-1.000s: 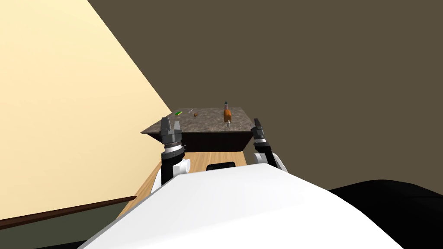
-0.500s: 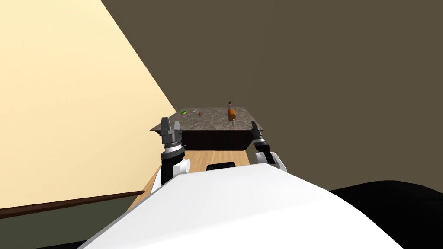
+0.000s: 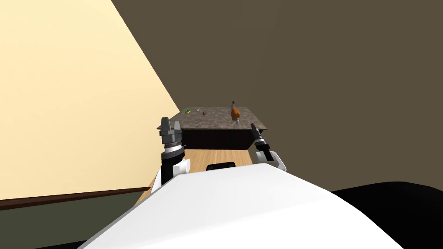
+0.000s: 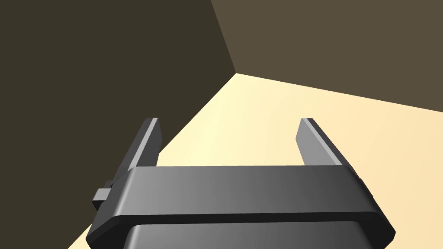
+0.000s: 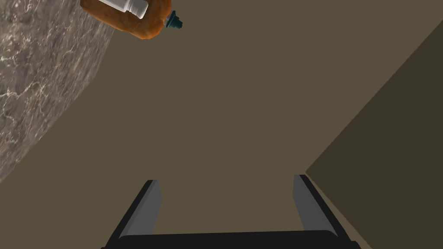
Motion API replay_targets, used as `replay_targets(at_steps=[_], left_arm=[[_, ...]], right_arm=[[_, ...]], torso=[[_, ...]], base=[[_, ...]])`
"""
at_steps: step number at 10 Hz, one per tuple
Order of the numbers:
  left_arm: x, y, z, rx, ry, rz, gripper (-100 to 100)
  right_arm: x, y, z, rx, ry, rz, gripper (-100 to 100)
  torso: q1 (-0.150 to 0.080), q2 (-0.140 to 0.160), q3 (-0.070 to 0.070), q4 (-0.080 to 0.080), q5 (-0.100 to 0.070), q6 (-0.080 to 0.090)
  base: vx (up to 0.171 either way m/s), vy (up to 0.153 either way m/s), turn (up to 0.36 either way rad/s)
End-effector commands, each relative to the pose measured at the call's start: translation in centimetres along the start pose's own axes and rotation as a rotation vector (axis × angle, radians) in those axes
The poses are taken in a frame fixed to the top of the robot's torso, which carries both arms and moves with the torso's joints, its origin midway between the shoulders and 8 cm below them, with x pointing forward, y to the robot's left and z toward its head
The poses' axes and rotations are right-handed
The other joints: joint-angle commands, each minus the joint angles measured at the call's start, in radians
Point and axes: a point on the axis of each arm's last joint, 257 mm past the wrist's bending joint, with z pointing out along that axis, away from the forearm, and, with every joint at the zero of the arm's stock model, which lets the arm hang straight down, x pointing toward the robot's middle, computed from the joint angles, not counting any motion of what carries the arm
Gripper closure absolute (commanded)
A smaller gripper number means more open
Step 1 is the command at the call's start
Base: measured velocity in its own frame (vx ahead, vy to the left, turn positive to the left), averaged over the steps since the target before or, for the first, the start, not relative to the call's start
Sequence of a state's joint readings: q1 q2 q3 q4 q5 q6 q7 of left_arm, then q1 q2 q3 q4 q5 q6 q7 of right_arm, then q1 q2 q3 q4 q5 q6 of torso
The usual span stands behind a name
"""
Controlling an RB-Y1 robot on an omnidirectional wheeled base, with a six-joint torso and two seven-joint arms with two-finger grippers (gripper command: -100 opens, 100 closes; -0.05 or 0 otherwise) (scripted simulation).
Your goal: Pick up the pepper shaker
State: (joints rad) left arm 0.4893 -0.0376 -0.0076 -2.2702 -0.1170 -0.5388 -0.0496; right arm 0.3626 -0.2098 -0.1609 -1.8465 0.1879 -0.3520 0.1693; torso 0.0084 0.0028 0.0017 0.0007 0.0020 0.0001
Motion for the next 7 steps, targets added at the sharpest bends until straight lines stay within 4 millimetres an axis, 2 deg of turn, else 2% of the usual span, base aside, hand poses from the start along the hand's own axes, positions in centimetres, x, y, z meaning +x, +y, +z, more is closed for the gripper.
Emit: replay_targets(at_steps=[1,4,7], left_arm=[[0.0,0.0,0.0,0.0,0.0,0.0,0],[0.0,0.0,0.0,0.0,0.0,0.0,0],[0.0,0.0,0.0,0.0,0.0,0.0,0]], right_arm=[[0.3,-1.9,0.1,0.044,0.013,-0.061,-100],[0.6,-5.6,-0.1,0.119,0.047,-0.174,-100],[0.6,-9.1,-0.4,0.188,0.097,-0.299,-100]], torso=[[0.0,0.0,0.0,0.0,0.0,0.0],[0.002,-0.005,-0.003,-0.001,0.001,0.0],[-0.001,-0.008,-0.005,-0.002,0.0,0.0]], base=[[-0.013,0.151,0.013],[0.036,0.155,0.001],[0.088,0.119,-0.019]])
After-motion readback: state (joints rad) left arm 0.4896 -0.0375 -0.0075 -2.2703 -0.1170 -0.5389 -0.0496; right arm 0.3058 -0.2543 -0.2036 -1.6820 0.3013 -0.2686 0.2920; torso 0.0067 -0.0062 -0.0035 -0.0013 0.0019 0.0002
